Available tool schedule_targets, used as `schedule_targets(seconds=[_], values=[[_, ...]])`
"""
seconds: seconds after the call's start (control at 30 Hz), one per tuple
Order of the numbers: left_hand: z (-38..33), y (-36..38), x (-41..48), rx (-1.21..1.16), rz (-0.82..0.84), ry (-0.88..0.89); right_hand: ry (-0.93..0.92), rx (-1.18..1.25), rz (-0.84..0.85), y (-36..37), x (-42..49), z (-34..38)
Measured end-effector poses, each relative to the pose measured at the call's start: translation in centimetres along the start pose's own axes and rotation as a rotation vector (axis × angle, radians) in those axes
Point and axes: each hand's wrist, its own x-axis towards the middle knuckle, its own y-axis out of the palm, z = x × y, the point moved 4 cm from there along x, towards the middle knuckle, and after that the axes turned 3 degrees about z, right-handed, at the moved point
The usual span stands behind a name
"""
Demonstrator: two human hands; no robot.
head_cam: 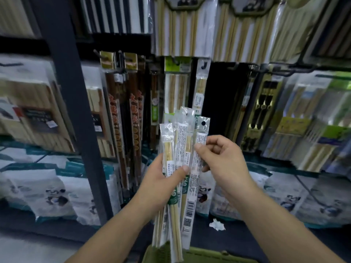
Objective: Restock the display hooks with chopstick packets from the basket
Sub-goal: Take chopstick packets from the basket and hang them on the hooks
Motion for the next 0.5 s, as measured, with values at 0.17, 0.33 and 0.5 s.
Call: schedule_targets(seconds=[0.17, 0.33, 0.5], values=[[-2.6, -2.2, 1.8, 0.034, -0.106, 0.066, -0.190, -0.052, -0.017, 0.0, 2.5, 5.3], [-2.8, -3.0, 2.3, 0.001, -0.176, 0.075, -0.262, -0.087, -0.107, 0.0, 4.8, 9.7], [-2.4, -2.8, 2.8, 0.042, -0.160, 0.064, -0.248, -0.037, -0.129, 0.3, 6.4, 10.8]])
